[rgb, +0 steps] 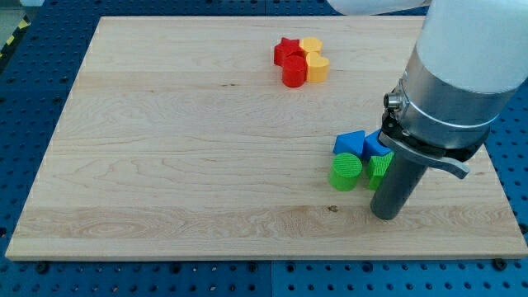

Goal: Place the green circle parallel left to the blue triangle

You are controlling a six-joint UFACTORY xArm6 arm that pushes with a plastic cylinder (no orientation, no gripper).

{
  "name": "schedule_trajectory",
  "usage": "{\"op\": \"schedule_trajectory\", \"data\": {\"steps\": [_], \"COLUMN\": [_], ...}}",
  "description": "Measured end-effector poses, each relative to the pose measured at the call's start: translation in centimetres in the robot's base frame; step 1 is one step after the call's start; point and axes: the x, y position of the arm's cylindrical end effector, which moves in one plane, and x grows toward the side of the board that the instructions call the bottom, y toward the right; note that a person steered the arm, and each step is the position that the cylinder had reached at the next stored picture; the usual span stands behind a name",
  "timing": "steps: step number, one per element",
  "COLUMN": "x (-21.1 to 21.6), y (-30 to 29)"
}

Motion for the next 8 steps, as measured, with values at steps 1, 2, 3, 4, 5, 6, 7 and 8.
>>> {"op": "schedule_trajectory", "data": {"steps": [1,2,3,4,5,6,7,8], "x": [0.0,0.0,0.0,0.0,-1.4,-3.8,-4.8,-5.1], "y": [-0.8,-2.1,-3.1,-3.1,-1.9,-1.1,-3.2,-5.6]}}
